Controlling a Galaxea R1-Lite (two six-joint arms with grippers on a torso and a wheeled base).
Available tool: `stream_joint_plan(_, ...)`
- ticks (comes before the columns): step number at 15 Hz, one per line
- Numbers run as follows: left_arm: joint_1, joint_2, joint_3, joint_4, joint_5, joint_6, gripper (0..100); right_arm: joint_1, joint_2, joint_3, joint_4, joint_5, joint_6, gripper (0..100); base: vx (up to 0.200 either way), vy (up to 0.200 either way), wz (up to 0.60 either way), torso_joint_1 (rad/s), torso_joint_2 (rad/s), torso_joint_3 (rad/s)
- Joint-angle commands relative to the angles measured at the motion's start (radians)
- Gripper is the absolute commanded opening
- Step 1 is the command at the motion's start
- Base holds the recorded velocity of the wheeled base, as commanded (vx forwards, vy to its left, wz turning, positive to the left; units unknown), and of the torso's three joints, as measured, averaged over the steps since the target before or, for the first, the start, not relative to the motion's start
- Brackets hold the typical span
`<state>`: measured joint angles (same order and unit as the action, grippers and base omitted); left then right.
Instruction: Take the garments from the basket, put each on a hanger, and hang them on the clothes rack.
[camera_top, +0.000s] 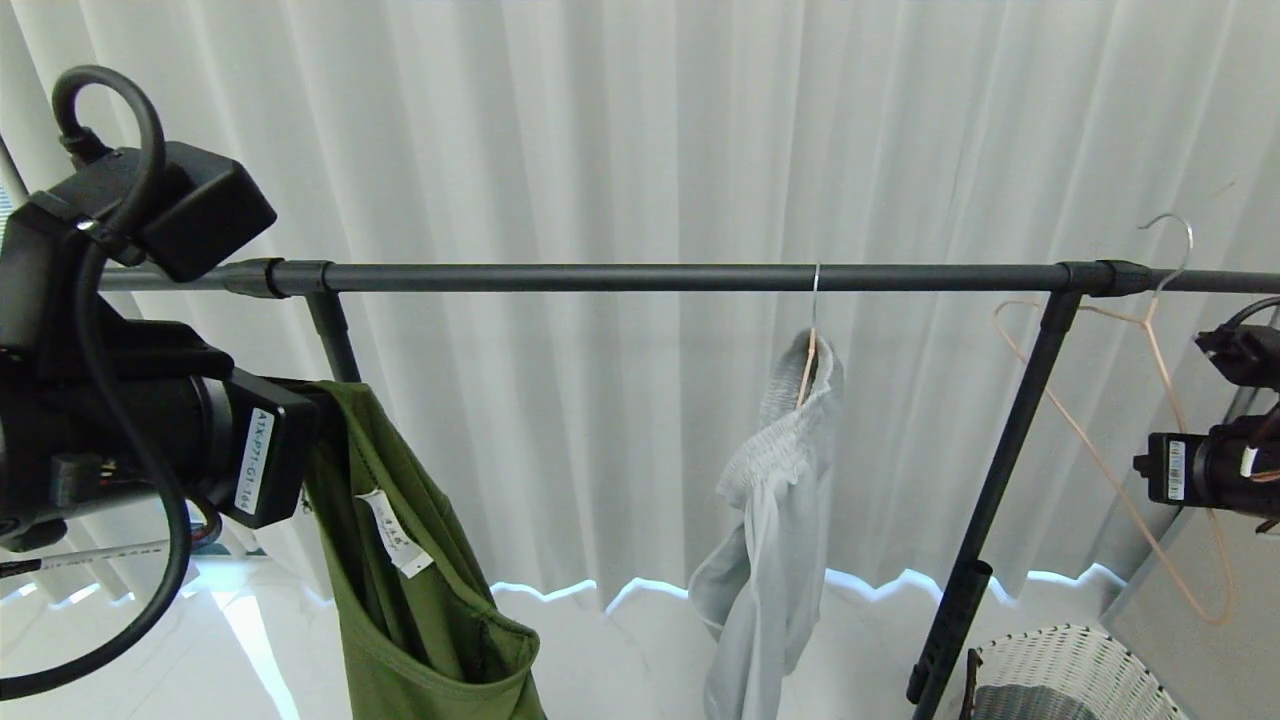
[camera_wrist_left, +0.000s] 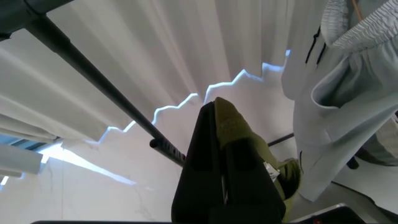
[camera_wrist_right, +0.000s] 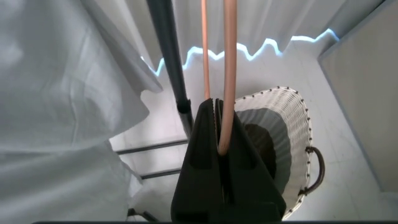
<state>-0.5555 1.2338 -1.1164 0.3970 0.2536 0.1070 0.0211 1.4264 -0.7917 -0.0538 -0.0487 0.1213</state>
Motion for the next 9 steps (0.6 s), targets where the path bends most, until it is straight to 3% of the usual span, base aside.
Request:
stream_joint_plan(1,0.0,-0.001,0.0,0.0,0.007,0.0,0,0.003,-0.113,0.057,0.0,0.001,0.0,0,0.0,0.0,0.0,0.0,0.0,0.0)
stream_joint_plan(9,0.0,-0.007,0.027,0.0,0.024,0.0,0,0.08,-0.284,0.177,0.061,0.001,0.0,0,-0.2,0.0,0.0,-0.001,0.0,0.004)
